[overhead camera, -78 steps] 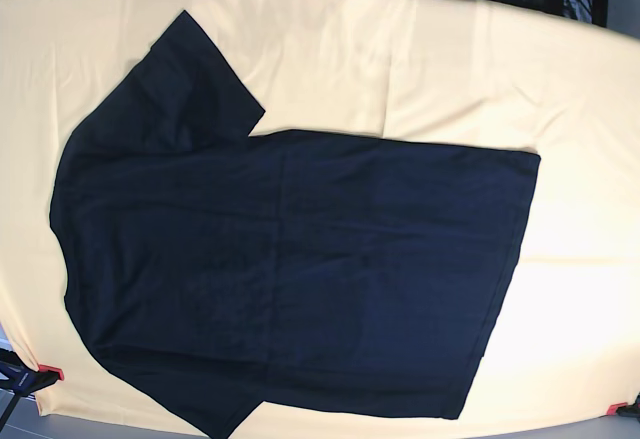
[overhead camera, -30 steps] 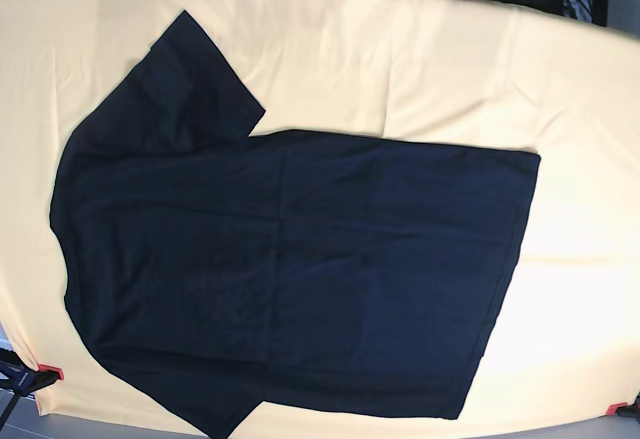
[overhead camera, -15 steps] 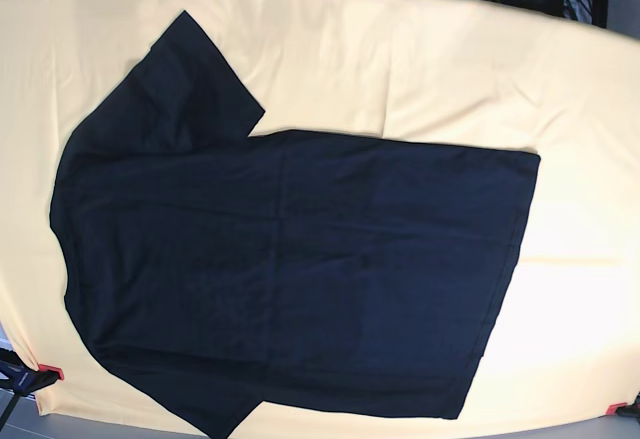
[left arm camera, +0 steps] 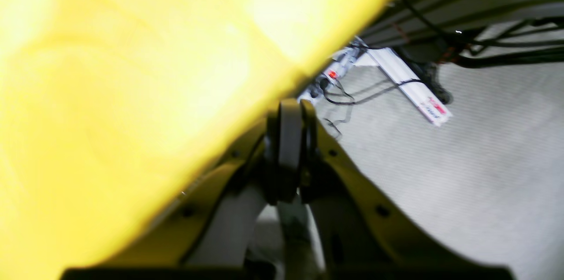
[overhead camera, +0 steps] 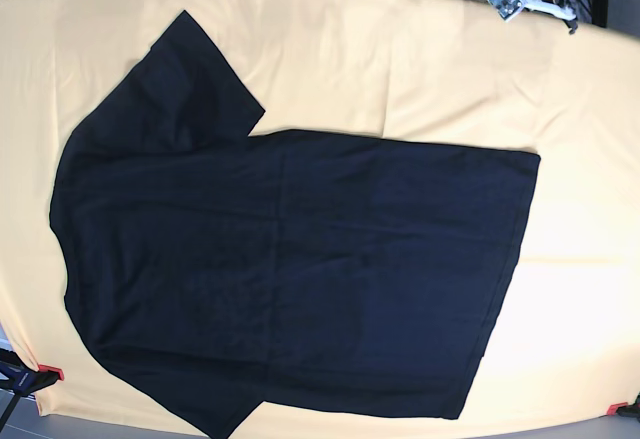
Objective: Fold the T-shirt properly
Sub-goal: 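Move both grippers down to the shirt's shoulder and hem corners and grasp, then hold the shirt corners with both grippers and adjust the grip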
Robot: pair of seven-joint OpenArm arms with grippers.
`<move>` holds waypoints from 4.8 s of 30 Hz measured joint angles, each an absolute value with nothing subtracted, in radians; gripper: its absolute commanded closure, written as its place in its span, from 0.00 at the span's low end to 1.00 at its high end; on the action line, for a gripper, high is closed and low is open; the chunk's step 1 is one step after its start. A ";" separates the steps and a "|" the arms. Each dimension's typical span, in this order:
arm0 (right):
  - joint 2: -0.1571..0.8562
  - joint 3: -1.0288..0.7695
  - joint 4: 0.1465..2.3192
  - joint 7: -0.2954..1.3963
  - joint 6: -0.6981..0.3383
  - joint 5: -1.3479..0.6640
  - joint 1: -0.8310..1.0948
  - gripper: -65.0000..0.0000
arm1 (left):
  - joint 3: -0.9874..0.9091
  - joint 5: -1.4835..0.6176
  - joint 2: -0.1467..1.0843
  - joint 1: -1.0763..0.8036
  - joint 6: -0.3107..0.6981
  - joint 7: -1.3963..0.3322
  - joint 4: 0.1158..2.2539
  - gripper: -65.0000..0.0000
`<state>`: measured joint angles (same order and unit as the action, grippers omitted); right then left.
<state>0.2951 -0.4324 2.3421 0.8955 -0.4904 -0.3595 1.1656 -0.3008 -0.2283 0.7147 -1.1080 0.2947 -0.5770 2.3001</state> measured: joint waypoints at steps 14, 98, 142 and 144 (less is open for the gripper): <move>0.455 -0.519 2.342 0.747 -0.535 -0.368 0.902 1.00 | -0.316 -0.176 0.806 -0.827 0.352 -0.413 2.292 1.00; 0.546 -0.344 2.009 0.641 -0.645 -0.336 0.500 0.53 | 0.628 0.227 0.995 0.385 0.686 0.059 1.453 1.00; 0.557 -0.225 1.625 0.476 -0.629 -0.223 0.337 0.51 | 0.628 0.209 0.997 0.385 0.686 0.056 1.453 1.00; 0.561 -0.230 1.593 0.462 -0.648 -0.237 0.334 0.51 | 0.628 0.209 0.997 0.385 0.686 0.056 1.453 1.00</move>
<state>0.5606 -0.2302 1.5929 0.4622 -0.6479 -0.2371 0.3336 0.6281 0.2089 0.9974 0.3855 0.6857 0.0559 1.4528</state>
